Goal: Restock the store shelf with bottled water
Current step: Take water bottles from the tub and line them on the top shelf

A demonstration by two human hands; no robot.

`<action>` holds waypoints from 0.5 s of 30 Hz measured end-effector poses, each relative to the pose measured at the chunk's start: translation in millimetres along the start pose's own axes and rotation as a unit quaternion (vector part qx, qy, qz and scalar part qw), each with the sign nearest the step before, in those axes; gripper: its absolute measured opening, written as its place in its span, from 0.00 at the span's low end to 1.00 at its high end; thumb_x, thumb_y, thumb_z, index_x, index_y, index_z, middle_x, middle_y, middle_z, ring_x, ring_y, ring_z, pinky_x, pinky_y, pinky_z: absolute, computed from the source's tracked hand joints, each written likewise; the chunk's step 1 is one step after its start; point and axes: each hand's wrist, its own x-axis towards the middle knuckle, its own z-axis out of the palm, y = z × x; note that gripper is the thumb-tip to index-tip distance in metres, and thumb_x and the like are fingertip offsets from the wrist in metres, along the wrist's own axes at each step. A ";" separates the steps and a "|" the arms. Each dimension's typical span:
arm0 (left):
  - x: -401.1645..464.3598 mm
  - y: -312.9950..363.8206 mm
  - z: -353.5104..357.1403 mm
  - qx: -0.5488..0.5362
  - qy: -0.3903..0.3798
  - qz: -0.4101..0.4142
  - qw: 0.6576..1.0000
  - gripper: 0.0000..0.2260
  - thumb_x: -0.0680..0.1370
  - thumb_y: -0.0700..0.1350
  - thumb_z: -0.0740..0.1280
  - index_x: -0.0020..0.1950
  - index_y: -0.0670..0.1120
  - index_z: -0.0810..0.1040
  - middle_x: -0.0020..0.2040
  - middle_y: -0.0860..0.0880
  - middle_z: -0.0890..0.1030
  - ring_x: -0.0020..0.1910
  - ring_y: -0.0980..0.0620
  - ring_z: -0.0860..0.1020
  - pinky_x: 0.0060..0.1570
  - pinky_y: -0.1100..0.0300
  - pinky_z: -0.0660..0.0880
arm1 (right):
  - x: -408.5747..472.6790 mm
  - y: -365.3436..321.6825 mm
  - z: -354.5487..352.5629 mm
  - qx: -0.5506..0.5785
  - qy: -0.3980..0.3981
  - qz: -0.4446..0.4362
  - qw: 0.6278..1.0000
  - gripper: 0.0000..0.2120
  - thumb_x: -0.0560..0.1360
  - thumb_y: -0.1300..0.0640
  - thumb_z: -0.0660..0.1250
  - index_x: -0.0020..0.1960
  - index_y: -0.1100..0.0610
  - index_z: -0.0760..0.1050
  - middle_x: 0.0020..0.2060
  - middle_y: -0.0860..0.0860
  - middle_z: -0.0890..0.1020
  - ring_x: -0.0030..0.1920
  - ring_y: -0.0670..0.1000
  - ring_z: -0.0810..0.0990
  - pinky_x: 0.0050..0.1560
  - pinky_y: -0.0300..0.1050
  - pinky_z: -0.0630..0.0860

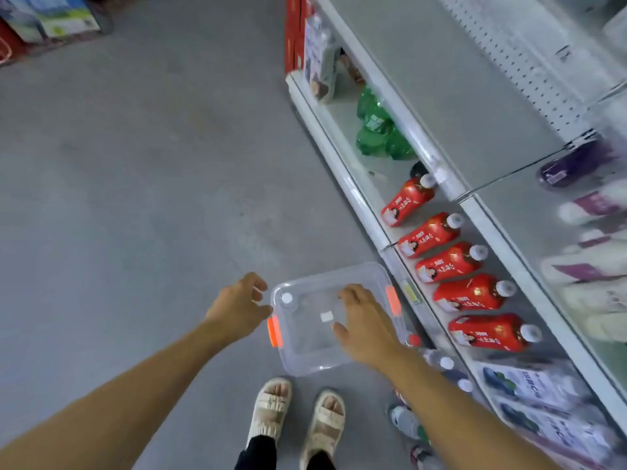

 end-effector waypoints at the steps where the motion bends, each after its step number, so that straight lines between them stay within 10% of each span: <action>1: 7.9 -13.0 10.1 -0.003 0.000 -0.011 1.000 0.14 0.72 0.43 0.71 0.56 0.47 0.73 0.48 0.50 0.77 0.47 0.48 0.78 0.46 0.59 0.74 | 10.9 2.8 15.5 0.006 -0.005 0.004 1.000 0.24 0.76 0.53 0.63 0.69 0.58 0.63 0.68 0.53 0.64 0.67 0.54 0.65 0.63 0.46 0.67; 15: 141.1 -156.5 135.6 -0.004 0.005 -0.068 0.998 0.17 0.74 0.45 0.71 0.61 0.47 0.72 0.52 0.48 0.77 0.48 0.50 0.77 0.48 0.58 0.75 | 159.3 39.5 228.9 0.094 -0.020 0.010 0.995 0.28 0.75 0.57 0.66 0.72 0.57 0.59 0.70 0.53 0.66 0.69 0.53 0.65 0.63 0.43 0.66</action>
